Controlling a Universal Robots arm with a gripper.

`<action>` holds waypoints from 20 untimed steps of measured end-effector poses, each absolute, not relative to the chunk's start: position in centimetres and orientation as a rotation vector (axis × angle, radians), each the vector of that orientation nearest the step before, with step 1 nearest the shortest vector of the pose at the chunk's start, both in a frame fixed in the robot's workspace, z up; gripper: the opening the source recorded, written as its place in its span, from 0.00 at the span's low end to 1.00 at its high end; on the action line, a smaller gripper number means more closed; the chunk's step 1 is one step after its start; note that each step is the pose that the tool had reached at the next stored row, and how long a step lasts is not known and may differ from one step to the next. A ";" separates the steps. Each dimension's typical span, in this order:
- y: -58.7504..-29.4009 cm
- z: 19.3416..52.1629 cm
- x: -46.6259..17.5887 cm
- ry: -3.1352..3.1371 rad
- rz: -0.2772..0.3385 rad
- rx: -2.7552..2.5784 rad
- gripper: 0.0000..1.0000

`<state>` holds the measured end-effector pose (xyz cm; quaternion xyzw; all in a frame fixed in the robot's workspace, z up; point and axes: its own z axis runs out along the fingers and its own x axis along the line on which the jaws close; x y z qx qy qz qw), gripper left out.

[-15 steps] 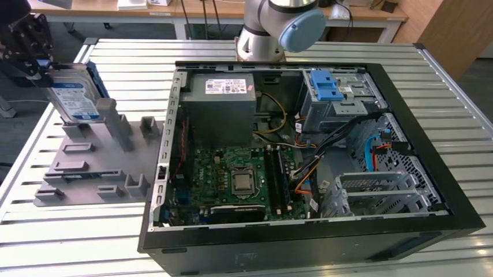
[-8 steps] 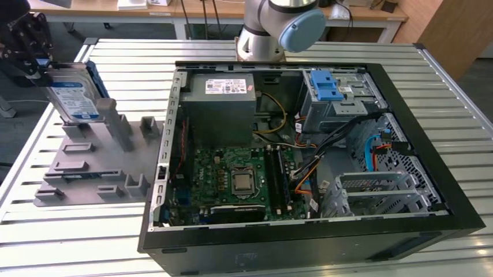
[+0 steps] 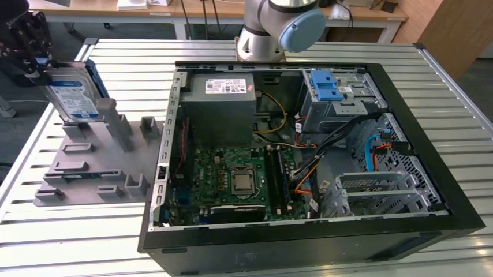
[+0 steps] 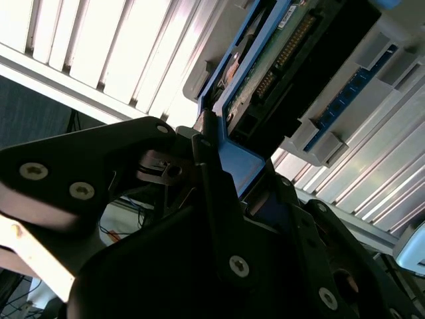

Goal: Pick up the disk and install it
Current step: 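Pick up the disk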

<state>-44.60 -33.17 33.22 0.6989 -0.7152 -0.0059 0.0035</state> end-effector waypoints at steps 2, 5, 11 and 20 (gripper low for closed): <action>-33.2 33.3 -44.6 -2.242 -0.018 2.191 0.36; -33.2 33.5 -44.6 -2.242 -0.018 2.191 0.36; -33.2 33.7 -44.6 -2.242 -0.018 2.191 0.36; -33.2 34.2 -44.6 -2.242 -0.018 2.191 0.36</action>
